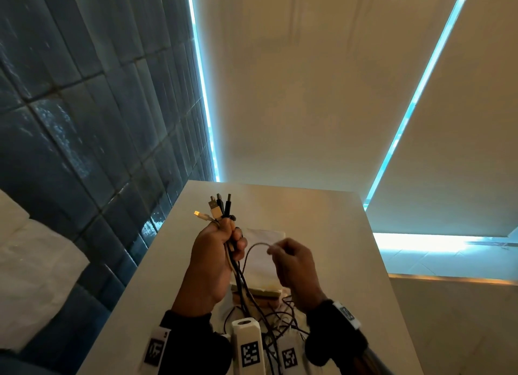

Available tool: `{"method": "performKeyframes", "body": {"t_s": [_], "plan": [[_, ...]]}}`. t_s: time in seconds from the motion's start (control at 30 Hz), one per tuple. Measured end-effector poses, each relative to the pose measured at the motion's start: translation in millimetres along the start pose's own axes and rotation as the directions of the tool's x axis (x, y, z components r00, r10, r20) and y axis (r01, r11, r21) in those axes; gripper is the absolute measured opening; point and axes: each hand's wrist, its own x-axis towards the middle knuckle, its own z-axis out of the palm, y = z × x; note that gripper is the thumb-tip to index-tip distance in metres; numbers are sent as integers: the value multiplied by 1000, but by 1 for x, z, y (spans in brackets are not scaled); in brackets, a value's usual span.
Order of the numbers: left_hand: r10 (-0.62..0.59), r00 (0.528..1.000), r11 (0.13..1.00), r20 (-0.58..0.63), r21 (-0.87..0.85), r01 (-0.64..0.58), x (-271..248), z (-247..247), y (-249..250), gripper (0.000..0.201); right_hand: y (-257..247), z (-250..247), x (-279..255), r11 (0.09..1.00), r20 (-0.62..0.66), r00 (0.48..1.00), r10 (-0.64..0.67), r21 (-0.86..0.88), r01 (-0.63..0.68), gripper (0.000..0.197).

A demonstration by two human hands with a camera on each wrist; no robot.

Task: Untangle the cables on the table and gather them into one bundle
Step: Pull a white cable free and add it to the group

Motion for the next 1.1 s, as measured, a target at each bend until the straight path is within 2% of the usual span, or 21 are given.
{"method": "performKeyframes", "body": {"t_s": [0.07,0.17,0.23,0.37,0.47,0.67,0.77,0.87,0.93,1.1], "plan": [[-10,1000,999,-23,44,11,-2,2,-3,27,-30,9,-5,992,31,994,-107,72,104,15],[8,999,996,-51,86,-3,-6,4,-3,26,-61,19,-17,960,141,952,-272,113,257,13],[12,998,999,-61,45,-9,-5,3,-3,25,-67,23,-25,950,213,927,-308,119,289,14],[-17,1000,988,18,-154,20,-3,-3,-1,25,-53,23,-31,962,264,929,-261,148,228,12],[22,998,964,60,-264,-5,-5,-5,1,26,-43,17,-32,977,274,944,-184,155,146,11],[105,993,967,48,-238,-90,-5,-2,1,28,-15,4,-35,996,298,950,-90,34,83,19],[114,993,973,38,-205,-104,-6,-4,3,30,0,-12,-37,997,265,963,-49,-45,63,20],[119,992,975,31,-195,-111,-9,-5,5,31,14,-38,-42,966,179,979,-95,-219,133,23],[123,992,979,29,-169,-116,-11,-4,3,31,19,-56,-46,955,130,987,-89,-271,122,24],[137,989,990,63,19,-139,-13,0,0,34,23,-106,-64,902,-10,990,-140,-414,123,27]]}}
